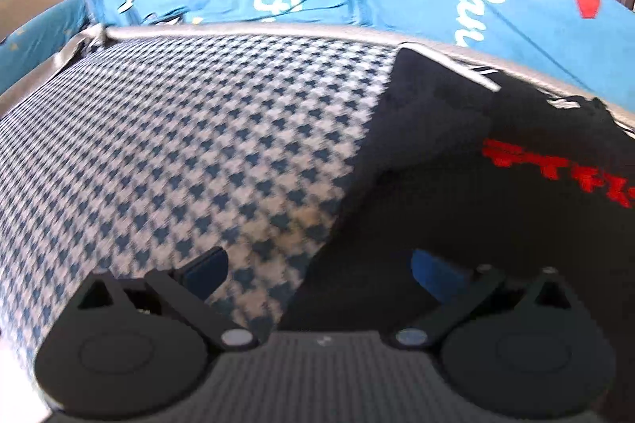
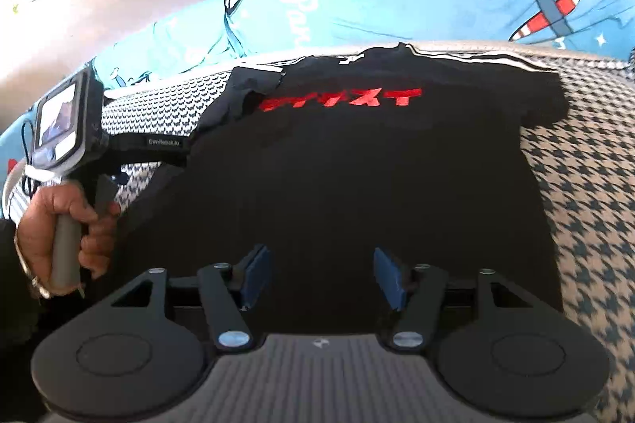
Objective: Fold clothes
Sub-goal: 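Move the open left gripper down to the shirt's folded-sleeve edge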
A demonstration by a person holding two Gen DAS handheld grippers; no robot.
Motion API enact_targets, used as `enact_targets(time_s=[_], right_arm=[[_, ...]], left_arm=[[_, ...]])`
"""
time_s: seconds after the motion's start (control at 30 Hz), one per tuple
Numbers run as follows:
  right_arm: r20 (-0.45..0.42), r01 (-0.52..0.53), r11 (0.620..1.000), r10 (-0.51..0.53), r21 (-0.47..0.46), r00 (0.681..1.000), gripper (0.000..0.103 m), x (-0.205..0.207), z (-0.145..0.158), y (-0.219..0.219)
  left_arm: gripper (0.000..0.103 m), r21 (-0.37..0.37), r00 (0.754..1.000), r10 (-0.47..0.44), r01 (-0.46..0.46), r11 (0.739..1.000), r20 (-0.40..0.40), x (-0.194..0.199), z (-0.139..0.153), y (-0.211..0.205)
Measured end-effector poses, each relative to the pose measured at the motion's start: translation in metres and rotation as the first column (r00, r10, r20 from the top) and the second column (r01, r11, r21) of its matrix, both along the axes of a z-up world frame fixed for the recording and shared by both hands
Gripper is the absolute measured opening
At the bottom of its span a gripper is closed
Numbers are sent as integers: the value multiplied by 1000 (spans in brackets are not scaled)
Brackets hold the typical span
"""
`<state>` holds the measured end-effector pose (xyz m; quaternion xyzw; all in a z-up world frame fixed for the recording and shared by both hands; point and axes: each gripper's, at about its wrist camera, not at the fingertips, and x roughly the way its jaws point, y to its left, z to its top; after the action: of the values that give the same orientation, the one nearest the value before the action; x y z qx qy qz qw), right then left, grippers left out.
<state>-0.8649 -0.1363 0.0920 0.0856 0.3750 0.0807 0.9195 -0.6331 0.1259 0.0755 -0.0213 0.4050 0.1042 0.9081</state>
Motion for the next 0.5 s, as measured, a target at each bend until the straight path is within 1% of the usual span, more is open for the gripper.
enact_targets(time_s=[0.1,0.23,0.5], right_arm=[[-20,3,999,-3,32,1000,60,20,-2,-4],[-28,7,998,-5,58,1000,60,45,-3,-6],[-37,22,993,-18,112,999,60,86,-8,-6]], left_arm=[[103,33,999,-43,42,999,17,8,1,-11],[103,53,995,-100,99,994,27,22,2,-24],[103,122,989,-142,137,983,39,64,0,-37]])
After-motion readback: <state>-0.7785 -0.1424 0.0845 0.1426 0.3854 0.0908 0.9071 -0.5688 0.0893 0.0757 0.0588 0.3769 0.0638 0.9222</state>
